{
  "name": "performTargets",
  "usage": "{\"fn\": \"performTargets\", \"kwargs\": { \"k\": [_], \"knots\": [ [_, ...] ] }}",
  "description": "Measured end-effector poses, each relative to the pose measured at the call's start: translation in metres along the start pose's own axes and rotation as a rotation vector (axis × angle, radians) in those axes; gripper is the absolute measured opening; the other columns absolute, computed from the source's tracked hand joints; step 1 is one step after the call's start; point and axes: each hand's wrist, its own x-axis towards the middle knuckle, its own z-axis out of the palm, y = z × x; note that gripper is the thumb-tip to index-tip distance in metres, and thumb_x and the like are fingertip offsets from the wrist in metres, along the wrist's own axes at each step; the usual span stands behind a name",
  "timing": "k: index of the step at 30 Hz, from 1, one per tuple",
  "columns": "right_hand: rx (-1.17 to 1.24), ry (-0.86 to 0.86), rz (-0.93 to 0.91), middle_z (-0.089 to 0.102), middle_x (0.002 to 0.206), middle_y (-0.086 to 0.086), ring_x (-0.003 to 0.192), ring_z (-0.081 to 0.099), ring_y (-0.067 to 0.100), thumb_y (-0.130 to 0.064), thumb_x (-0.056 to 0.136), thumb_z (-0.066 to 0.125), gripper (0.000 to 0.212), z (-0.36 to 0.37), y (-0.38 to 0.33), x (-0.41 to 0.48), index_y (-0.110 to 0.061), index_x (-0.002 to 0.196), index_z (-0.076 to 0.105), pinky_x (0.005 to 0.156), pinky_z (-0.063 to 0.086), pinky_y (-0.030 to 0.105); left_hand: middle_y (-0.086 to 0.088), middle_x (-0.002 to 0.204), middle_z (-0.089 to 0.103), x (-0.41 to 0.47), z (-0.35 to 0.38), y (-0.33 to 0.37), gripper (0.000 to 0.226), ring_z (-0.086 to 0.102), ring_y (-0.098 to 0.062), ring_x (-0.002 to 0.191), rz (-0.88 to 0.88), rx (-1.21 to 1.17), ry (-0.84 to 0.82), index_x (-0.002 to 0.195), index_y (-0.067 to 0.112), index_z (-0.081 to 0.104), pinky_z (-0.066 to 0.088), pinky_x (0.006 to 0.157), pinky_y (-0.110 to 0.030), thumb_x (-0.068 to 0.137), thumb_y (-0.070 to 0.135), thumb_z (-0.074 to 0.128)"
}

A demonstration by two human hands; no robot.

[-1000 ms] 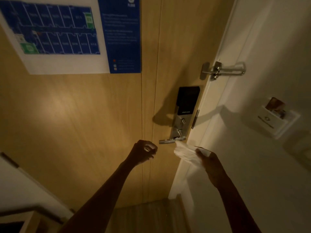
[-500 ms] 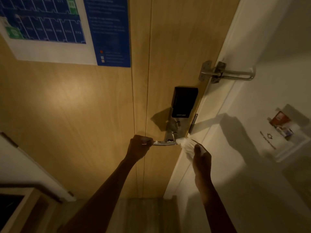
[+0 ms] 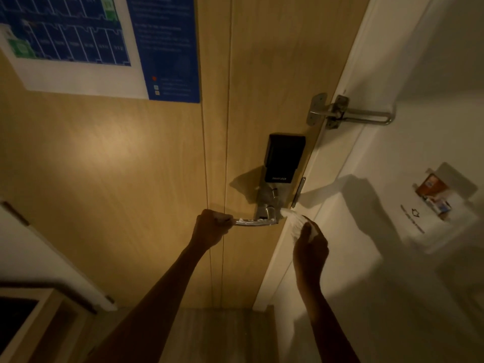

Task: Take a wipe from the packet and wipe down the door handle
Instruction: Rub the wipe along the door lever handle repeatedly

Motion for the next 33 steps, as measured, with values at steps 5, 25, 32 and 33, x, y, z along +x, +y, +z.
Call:
{"fn": "performTargets", "kwargs": {
  "k": [5,25,32,33],
  "knots": [
    [-0.064,-0.194,-0.241,0.055,0.138,0.005,0.128,0.051,0.017,-0.037,0.101,0.034,0.047,0.036,0.021,-0.013,-0.011,0.138,0.048,0.104,0.046,0.036,-0.007,0.066,0.071,-0.001,0.001,0.003,0.011,0.066,-0.009,0.055,0.02,0.025,0.02,0.084,0.008,0.076,0.052,0.052,-0.022,0.085,0.016,0.069],
    [-0.123,-0.51,-0.287,0.052,0.141,-0.007,0.129,0.045,0.0,-0.051,0.101,0.025,0.051,0.068,0.028,-0.01,-0.027,0.142,0.043,0.106,0.04,0.026,-0.005,0.075,0.071,-0.003,0.003,-0.005,0.013,0.068,-0.013,0.067,-0.011,-0.042,0.0,0.096,0.006,0.074,0.056,0.06,-0.016,0.086,0.01,0.066],
    [-0.028,-0.449,-0.114,0.066,0.112,0.002,0.105,0.064,0.016,-0.037,0.102,0.034,0.039,0.08,0.001,-0.011,-0.017,0.128,0.054,0.091,0.054,0.033,-0.012,0.082,0.073,-0.003,0.001,-0.005,0.014,0.07,-0.021,0.074,-0.069,-0.1,-0.012,0.096,0.002,0.073,0.06,0.07,-0.03,0.084,0.005,0.067],
    [-0.088,-0.504,-0.202,0.061,0.127,0.002,0.117,0.057,0.015,-0.044,0.101,0.03,0.043,0.08,0.006,-0.012,-0.022,0.132,0.051,0.099,0.049,0.034,-0.012,0.082,0.073,-0.003,0.0,-0.005,0.014,0.071,-0.02,0.073,-0.056,-0.084,-0.013,0.096,0.002,0.073,0.06,0.069,-0.03,0.084,0.006,0.068]
  ]
}}
